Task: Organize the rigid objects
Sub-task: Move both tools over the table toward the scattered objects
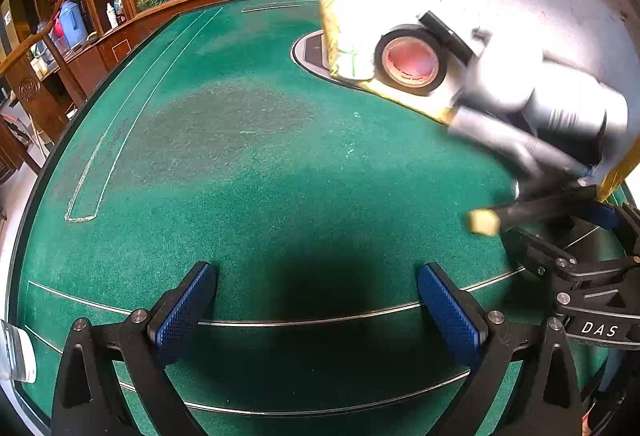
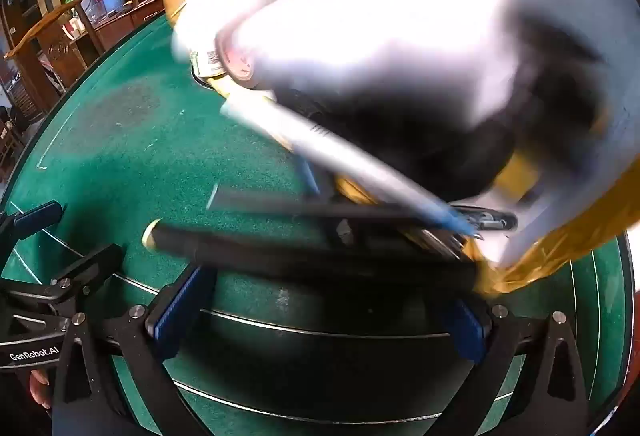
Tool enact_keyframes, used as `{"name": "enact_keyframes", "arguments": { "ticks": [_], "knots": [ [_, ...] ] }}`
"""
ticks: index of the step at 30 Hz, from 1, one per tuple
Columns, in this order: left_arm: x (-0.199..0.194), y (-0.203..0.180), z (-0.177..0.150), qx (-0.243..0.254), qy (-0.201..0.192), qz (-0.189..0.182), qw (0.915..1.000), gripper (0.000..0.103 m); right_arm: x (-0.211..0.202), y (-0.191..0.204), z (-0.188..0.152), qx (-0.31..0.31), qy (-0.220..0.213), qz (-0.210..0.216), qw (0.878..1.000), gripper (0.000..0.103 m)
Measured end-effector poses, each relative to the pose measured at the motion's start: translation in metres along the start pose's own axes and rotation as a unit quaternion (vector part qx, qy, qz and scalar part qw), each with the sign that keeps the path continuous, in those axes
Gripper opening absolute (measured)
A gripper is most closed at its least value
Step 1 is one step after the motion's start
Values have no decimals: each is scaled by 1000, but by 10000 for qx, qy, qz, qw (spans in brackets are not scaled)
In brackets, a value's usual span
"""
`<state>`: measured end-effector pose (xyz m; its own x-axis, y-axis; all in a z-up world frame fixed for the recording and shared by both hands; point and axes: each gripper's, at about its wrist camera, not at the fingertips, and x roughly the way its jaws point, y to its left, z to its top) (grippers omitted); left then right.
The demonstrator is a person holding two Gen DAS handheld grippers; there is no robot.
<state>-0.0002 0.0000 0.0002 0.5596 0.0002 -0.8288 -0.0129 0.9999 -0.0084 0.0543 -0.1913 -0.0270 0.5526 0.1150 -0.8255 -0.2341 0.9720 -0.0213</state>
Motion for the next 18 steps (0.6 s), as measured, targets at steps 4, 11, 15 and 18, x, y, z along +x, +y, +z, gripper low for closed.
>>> {"name": "enact_keyframes", "arguments": {
  "ticks": [4, 11, 15, 18],
  "knots": [
    [0, -1, 0, -9, -3, 11, 10000, 102, 0, 1, 0, -35, 57, -17, 10000, 103],
    [0, 0, 0, -19, -10, 11, 10000, 102, 2, 2, 5, -43, 65, 6, 10000, 103],
    [1, 1, -1, -20, -7, 8, 10000, 102, -2, 0, 3, -51, 21, 20, 10000, 103],
    [2, 2, 0, -23, -4, 10, 10000, 102, -4, 10, 3, -67, 16, -23, 10000, 103]
  ]
}}
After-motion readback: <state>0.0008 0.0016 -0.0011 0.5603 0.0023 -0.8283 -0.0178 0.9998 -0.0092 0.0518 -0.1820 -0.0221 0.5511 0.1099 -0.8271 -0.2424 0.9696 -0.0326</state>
